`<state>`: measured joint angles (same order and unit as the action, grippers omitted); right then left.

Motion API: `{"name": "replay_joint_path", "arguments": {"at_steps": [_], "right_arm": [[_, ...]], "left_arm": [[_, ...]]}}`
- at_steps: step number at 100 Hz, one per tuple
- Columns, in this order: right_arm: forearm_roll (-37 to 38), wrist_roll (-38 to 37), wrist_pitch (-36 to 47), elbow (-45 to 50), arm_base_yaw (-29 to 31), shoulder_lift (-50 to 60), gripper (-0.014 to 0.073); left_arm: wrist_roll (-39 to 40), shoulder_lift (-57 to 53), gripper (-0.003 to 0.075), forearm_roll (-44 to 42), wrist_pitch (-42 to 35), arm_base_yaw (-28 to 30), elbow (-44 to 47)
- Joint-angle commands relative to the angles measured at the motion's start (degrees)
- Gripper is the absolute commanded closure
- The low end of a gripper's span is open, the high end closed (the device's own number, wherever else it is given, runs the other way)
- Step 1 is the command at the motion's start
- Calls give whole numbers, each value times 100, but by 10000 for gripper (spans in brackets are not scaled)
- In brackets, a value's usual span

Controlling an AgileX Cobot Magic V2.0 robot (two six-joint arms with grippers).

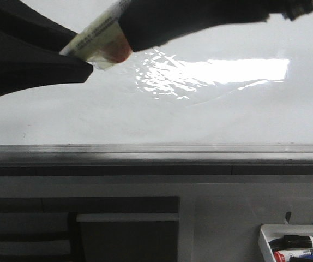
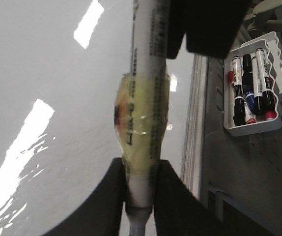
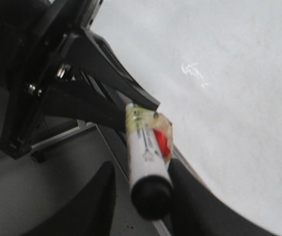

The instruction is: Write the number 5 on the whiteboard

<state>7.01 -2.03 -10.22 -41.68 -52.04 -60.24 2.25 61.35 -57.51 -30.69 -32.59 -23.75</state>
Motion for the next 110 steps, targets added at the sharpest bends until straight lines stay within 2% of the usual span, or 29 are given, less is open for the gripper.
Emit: {"name": "replay_joint_path", "arguments": {"at_steps": [1, 52, 61, 73, 90, 97, 110], "right_arm": [[-16, 20, 485, -329, -4, 6, 364], [-103, 20, 486, -473, -157, -322, 370], [-140, 20, 497, -486, -157, -336, 444], [-140, 20, 519, -486, -157, -325, 662], [-156, 20, 543, -486, -157, -325, 654], [-156, 20, 517, -486, -157, -325, 654], [-156, 20, 520, -486, -157, -325, 654]], "left_arm": [[29, -63, 741, 185, -332, -23, -147], [29, -63, 741, 185, -341, -23, -147], [29, -63, 741, 185, -341, -23, -147], [29, -63, 741, 185, -341, -23, -147], [29, -63, 735, 185, -341, -23, -147], [29, -63, 685, 269, -341, -23, -147], [303, -96, 500, 824, -341, -23, -147]]}}
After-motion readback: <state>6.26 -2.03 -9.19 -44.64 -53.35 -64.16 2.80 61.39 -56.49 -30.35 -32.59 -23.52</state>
